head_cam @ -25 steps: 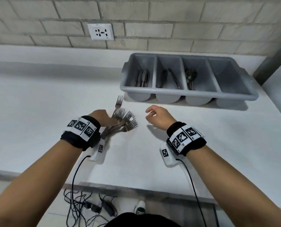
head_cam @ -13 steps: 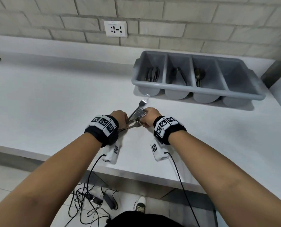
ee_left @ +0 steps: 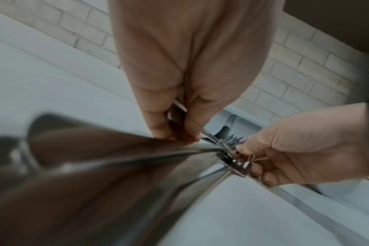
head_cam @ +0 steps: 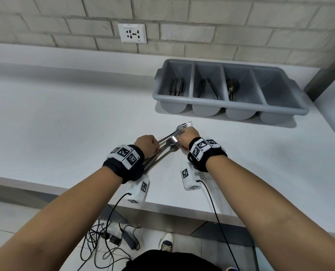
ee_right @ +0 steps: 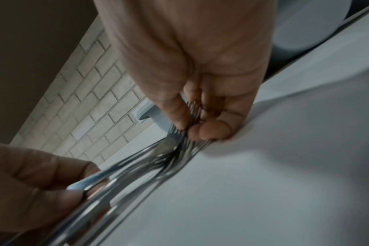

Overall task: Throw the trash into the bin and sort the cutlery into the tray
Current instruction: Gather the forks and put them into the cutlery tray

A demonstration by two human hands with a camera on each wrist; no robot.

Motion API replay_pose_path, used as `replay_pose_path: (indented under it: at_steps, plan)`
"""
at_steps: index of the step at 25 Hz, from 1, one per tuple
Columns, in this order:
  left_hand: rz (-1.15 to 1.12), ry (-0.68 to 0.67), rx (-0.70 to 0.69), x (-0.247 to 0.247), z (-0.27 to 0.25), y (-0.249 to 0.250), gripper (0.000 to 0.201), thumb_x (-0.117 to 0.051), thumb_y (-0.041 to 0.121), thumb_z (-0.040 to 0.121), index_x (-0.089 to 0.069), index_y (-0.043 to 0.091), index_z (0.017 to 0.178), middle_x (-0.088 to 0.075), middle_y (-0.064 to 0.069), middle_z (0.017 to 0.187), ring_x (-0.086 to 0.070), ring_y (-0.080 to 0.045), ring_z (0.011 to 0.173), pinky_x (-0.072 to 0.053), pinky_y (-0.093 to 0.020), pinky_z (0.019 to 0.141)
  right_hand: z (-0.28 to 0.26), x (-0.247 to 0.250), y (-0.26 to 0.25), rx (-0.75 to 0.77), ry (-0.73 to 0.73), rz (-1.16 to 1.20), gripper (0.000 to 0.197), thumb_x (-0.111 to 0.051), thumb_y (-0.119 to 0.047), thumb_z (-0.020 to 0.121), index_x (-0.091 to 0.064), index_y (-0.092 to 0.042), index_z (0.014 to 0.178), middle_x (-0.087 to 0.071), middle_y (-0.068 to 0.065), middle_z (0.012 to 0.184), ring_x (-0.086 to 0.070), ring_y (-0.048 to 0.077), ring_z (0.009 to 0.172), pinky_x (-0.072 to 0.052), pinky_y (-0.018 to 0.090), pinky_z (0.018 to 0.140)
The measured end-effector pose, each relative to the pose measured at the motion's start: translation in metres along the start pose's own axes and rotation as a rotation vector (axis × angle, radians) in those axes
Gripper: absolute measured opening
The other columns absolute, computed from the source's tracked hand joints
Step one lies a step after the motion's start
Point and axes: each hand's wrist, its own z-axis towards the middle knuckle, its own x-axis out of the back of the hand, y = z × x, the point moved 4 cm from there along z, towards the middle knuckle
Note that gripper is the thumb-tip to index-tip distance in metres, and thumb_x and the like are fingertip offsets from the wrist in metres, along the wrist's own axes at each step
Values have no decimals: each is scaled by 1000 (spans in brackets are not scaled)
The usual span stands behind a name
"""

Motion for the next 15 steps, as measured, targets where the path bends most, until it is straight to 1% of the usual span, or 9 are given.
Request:
replay_pose_path:
  at_steps: [2, 3, 4, 6, 8, 10, 12, 13, 15]
  plan:
    - [24, -70, -20, 0, 0, 2, 17, -43, 7, 92, -58, 10, 100, -63, -12, 111, -55, -24, 101, -43, -11, 79, 3, 7, 2, 0, 58, 26, 17, -52, -5, 85, -66, 6, 87, -61, 20, 86, -54, 26, 78, -45, 33, 70]
    - [29, -113, -37, 1, 0, 4, 25, -42, 6, 93, -58, 8, 112, -62, -12, 119, -56, -25, 109, -43, -14, 86, 3, 10, 3, 5, 82, 37, 17, -53, -4, 85, -67, 5, 91, -65, 21, 92, -57, 27, 78, -47, 33, 70]
    - [37, -159, -52, 3, -1, 5, 32, -41, 9, 95, -56, 9, 123, -60, -11, 124, -54, -26, 116, -41, -20, 93, 4, 13, 4, 12, 95, 64, 14, -54, -2, 85, -67, 3, 86, -68, 22, 95, -58, 27, 76, -50, 32, 66]
    - [36, -221, -65, 3, -3, 6, 35, -39, 16, 96, -53, 15, 128, -59, -8, 120, -54, -25, 115, -38, -27, 94, 7, 21, 6, -4, 123, 148, 17, -53, 0, 86, -59, -4, 71, -64, 21, 87, -58, 29, 64, -53, 27, 44]
    - [-195, -273, -64, -6, -3, 6, 25, -38, 18, 98, -56, 11, 114, -64, -7, 102, -59, -25, 91, -42, -30, 82, 10, 29, 9, -17, 139, 230, 20, -53, 1, 87, -55, -8, 68, -60, 17, 79, -59, 29, 53, -49, 24, 34]
    - [-513, -305, -58, -20, -6, 9, 17, -41, 22, 99, -50, 10, 92, -66, -6, 80, -61, -20, 62, -48, -32, 67, 8, 34, 6, 12, 165, 256, 15, -53, 2, 86, -59, -7, 74, -60, 16, 76, -59, 22, 44, -51, 24, 37]
    - [-613, -328, -75, -29, -6, 13, 17, -44, 20, 98, -47, 12, 84, -61, -6, 72, -59, -15, 48, -49, -30, 56, 9, 37, 4, 70, 194, 224, 14, -54, 2, 85, -66, -1, 92, -63, 16, 86, -60, 23, 61, -57, 28, 56]
    - [-637, -348, -87, -32, -7, 17, 17, -42, 18, 99, -47, 12, 83, -58, -7, 71, -57, -13, 43, -48, -28, 52, 9, 40, 4, 85, 195, 232, 18, -54, 2, 85, -66, 1, 99, -63, 16, 91, -60, 24, 67, -57, 26, 58]
    - [-660, -364, -115, -30, -8, 27, 17, -36, 14, 100, -48, 13, 88, -53, -6, 71, -49, -8, 36, -44, -22, 44, 9, 46, 8, 83, 189, 295, 24, -54, 1, 86, -63, -1, 108, -63, 16, 98, -60, 25, 74, -54, 21, 53]
